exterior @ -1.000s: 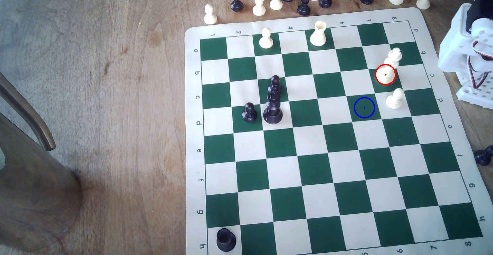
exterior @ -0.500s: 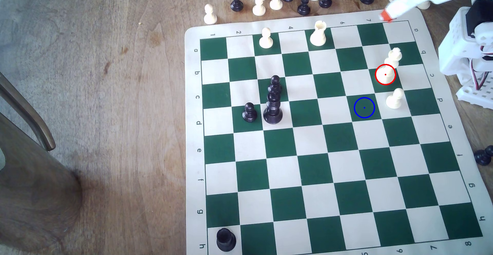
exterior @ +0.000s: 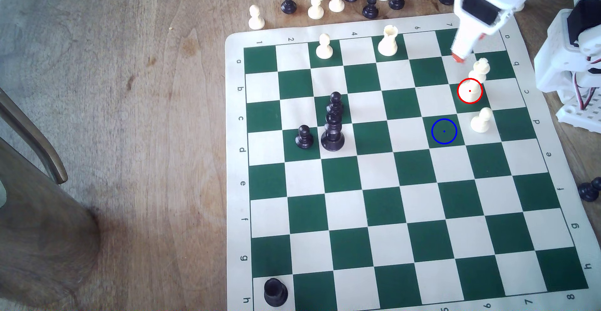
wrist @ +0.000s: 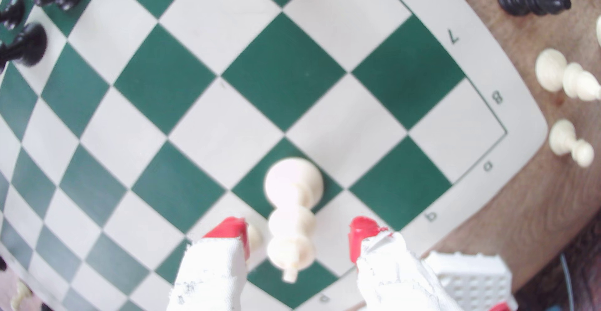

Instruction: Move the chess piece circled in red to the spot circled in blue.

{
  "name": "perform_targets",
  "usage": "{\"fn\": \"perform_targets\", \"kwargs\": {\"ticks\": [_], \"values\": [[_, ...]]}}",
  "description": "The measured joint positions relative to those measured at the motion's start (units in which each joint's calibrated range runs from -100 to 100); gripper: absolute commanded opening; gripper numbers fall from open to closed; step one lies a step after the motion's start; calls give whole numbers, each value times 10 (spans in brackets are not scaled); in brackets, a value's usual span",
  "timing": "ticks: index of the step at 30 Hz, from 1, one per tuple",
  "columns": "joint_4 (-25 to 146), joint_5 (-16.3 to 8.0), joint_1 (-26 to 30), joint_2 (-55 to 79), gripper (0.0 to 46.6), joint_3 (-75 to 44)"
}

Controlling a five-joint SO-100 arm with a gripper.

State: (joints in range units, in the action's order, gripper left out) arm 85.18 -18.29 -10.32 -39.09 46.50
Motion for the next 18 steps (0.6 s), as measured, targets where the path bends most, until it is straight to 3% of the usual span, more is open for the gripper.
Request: {"fn": "perform_targets", "kwargs": {"ticks": [18], "values": [[-49,-15,44,-24,158,84]]}}
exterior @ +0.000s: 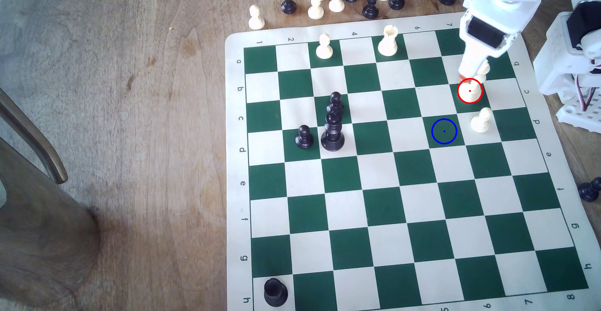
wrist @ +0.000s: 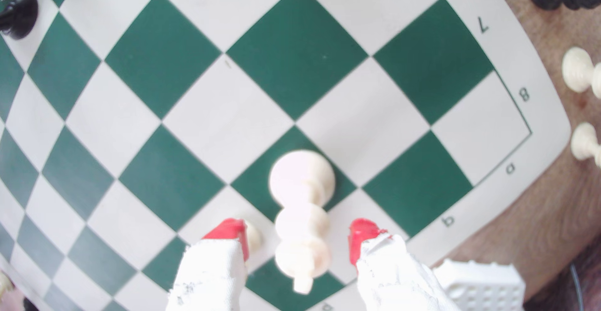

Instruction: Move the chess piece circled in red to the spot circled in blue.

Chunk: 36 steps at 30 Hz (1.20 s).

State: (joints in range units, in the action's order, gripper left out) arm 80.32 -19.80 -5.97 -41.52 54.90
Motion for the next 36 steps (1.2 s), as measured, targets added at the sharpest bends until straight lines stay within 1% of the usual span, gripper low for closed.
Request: {"fn": "perform_targets", "kwargs": {"ticks": [12,17,20,23,27,28,33,36], "values": [[-16,-11,22,34,133,8],[-16,-11,24,41,122,8],[-16,-11,24,46,106,8],[-16,-12,27,48,103,8],[-16,-14,31,49,88,8],[-16,-14,31,52,75,8],[-16,-19,41,54,51,5],[-16,-20,39,57,42,2]]}}
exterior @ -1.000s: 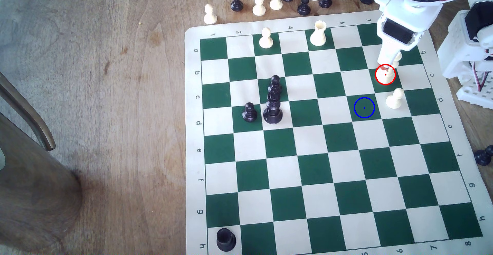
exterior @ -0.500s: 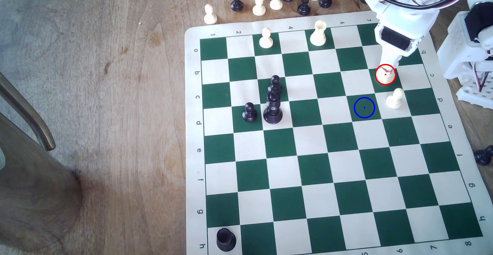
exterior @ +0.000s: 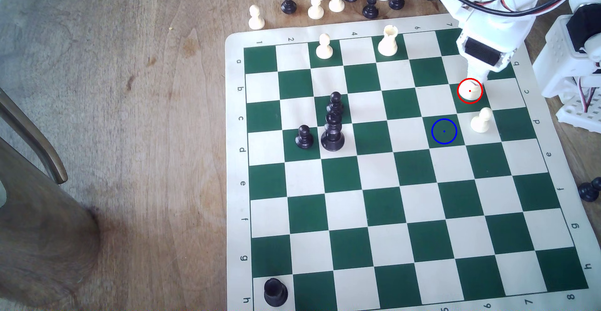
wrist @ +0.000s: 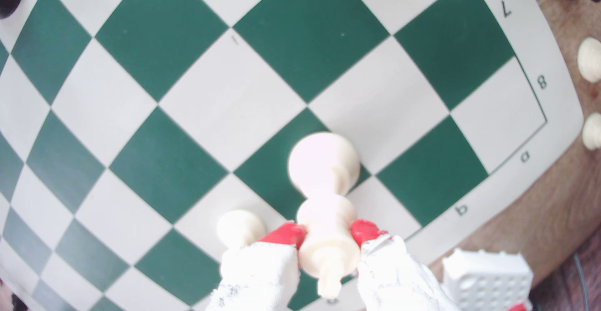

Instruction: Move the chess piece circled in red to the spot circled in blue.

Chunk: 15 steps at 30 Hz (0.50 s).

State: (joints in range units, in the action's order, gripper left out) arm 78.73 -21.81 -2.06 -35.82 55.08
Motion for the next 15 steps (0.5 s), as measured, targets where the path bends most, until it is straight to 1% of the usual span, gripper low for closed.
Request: {"fn": "perform_targets", "kwargs": {"ticks": [1,4,6,11,14,15], "values": [[0,0,1,0,32,0],[7,0,5,1,25,-9],[27,0,5,1,24,-35],[104,0,9,1,25,-151],[132,0,20,21,24,-221],[137,-4,29,39,23,-250]]}}
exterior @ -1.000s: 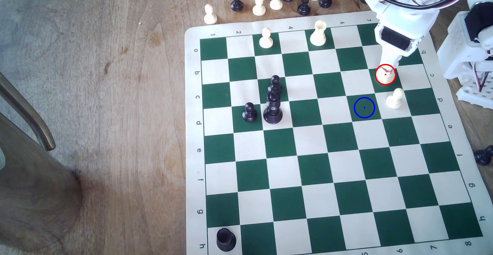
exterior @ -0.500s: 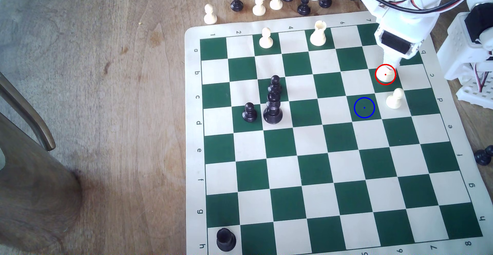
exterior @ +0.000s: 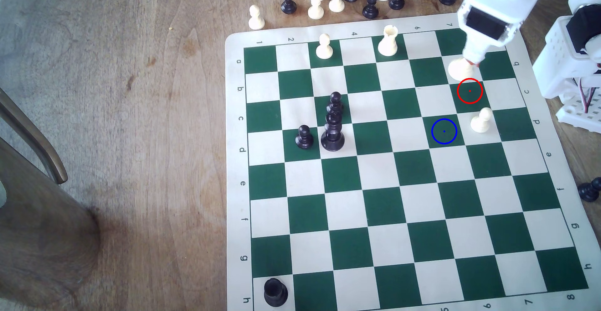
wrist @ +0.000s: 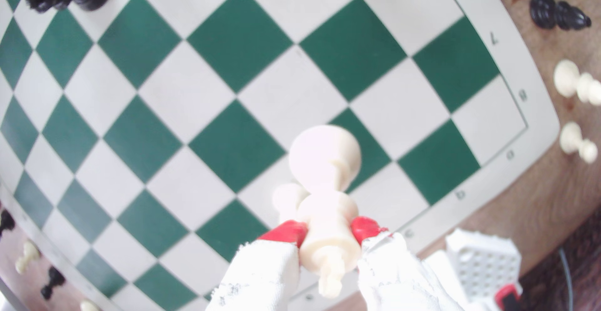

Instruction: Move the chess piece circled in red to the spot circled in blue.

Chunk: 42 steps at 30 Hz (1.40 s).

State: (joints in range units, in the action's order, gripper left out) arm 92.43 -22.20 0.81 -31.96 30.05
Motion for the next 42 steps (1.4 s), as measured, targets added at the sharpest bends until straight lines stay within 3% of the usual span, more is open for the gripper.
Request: {"fn": "perform_targets", "kwargs": {"ticks": [11,24,42], "values": [[-38,-29,117,138,15,-56],[-129,-29,129,234,9,-33],[-110,-28,129,238,17,-31]]}}
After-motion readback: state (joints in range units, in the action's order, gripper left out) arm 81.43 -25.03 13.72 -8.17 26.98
